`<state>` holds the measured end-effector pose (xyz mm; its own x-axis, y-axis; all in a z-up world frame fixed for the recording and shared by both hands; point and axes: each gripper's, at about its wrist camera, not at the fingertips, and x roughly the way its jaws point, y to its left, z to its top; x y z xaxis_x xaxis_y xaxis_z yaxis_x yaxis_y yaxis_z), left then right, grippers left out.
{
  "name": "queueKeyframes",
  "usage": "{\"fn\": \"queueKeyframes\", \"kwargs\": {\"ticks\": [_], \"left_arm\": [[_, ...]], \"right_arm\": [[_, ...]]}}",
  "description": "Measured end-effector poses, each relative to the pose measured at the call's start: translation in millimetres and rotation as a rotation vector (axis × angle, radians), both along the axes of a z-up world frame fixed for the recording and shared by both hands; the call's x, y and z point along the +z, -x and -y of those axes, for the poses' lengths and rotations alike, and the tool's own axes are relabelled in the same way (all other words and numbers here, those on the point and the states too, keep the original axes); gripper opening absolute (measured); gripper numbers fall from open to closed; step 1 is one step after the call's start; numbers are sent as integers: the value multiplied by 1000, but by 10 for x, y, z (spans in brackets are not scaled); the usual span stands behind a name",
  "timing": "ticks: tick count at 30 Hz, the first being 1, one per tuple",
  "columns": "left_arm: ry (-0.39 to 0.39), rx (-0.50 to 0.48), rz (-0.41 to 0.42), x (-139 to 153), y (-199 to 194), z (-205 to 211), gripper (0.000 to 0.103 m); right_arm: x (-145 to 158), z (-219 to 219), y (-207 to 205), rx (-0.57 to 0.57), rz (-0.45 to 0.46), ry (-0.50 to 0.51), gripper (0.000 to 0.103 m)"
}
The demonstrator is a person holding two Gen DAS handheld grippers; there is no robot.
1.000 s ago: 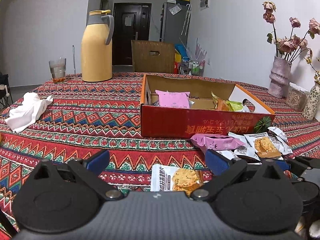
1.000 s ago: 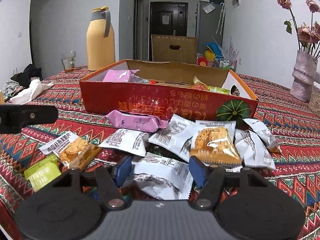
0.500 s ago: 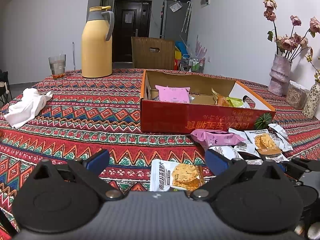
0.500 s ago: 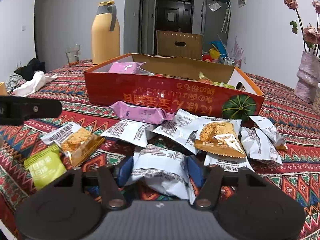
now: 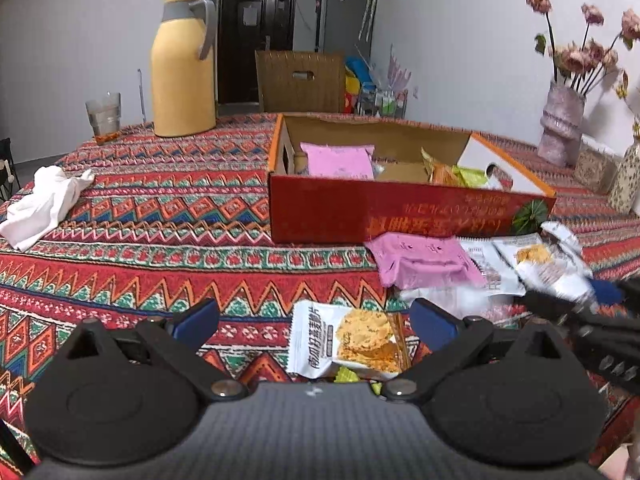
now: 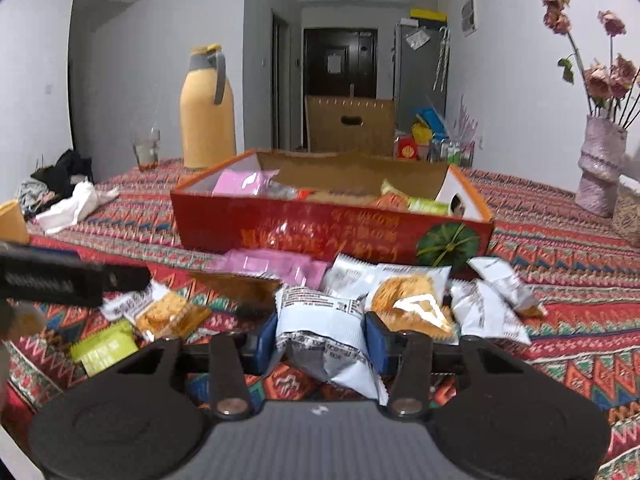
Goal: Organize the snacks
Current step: 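Grasp the cookie-window packet with the left tool while the right tool grasps a white packet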
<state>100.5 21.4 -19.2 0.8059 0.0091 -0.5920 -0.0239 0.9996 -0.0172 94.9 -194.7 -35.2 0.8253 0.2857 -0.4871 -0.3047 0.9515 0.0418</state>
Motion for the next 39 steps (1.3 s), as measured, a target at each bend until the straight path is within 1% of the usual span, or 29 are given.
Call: {"fn": "queueKeyframes", "kwargs": {"ticks": [8,14,21,25,27,30,32,33,35,39], "left_arm": [[-56,-21,-99,-90,-204,151,103],[-77,-17,-168,-169,-342,229,103],[-74,-5,-215,-239,-428,240,103],[-55,0,-224,-244,-445,214,103],[-47,-3,-222,-244,-443,209,100],[-43,-4,-210,-228,-424,206,91],[-42,-3,-199,-208,-403,206,76],[-41,-7,-196,-196,-391,212,74],[-41,-13,-188,-186,-370,221,63],[-34,-28,-176,-168,-327,241,51]], "right_arm": [[109,231,-23,-59,47,-28,45],[106,384,-88,-100,53,-44,45],[67,483,-131,-116,45,-59,46],[37,494,-146,-116,37,-65,46],[27,494,-152,-114,35,-67,46],[17,496,-151,-113,33,-70,46],[11,499,-150,-113,32,-72,46],[9,502,-150,-113,31,-72,46],[4,504,-145,-113,30,-73,46],[6,502,-130,-111,32,-74,46]]}}
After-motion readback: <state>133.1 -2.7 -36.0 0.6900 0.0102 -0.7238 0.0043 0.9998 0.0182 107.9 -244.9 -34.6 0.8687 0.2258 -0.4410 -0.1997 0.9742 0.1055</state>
